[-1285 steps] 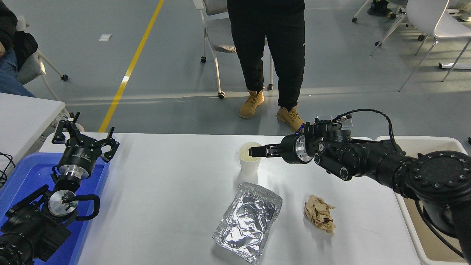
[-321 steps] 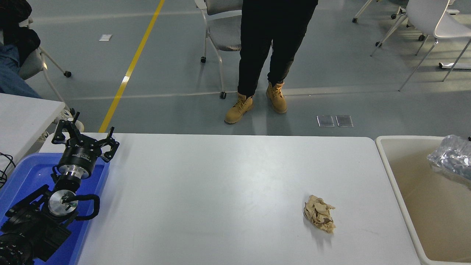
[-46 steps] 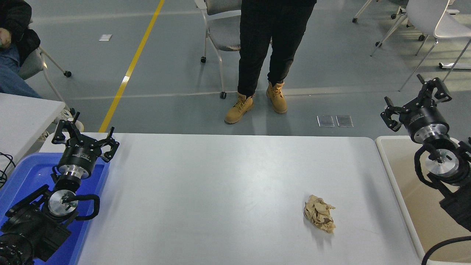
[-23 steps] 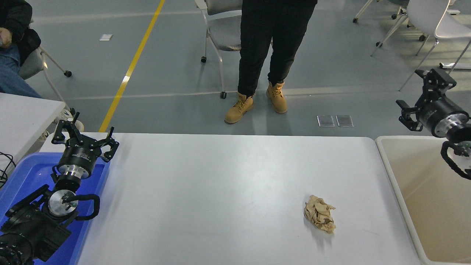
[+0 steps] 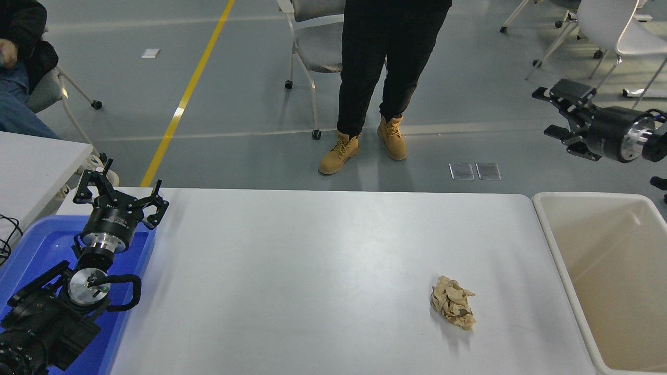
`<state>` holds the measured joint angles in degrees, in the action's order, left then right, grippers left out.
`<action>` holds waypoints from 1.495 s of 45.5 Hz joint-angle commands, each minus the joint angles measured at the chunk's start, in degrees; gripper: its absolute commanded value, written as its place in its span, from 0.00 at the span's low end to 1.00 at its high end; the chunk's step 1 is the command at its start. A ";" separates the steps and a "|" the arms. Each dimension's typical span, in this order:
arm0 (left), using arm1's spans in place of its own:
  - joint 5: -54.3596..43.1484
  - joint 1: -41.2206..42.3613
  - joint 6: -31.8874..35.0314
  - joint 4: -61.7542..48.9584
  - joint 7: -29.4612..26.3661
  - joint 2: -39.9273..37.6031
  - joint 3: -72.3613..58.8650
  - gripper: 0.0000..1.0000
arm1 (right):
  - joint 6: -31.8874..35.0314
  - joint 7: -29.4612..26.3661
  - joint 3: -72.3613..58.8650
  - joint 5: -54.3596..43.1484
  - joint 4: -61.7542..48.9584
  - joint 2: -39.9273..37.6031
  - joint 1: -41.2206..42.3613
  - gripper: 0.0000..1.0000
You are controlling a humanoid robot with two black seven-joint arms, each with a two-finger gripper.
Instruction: Clean the table surface
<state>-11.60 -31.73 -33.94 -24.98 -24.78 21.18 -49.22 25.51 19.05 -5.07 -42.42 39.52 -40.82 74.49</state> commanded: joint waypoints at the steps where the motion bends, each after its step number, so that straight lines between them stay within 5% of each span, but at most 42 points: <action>1: 0.00 0.00 0.01 -0.07 0.00 0.00 0.00 1.00 | 7.18 0.11 -5.30 -16.01 3.02 2.58 6.02 0.98; 10: 0.00 0.00 0.01 0.02 0.00 0.00 0.00 1.00 | 7.53 0.11 -10.30 -26.48 6.62 9.17 6.28 0.98; 31: 0.00 0.00 0.01 0.02 0.00 0.00 0.00 1.00 | 7.36 0.02 -31.84 -30.70 11.80 24.99 10.06 0.98; 68: 0.00 0.00 0.01 0.02 0.00 0.00 0.00 1.00 | 4.64 -0.07 -35.36 -31.76 11.37 27.81 2.41 0.98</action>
<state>-11.60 -31.73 -33.95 -24.98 -24.79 21.18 -49.22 31.81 18.99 -40.36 -74.14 51.67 -13.33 79.09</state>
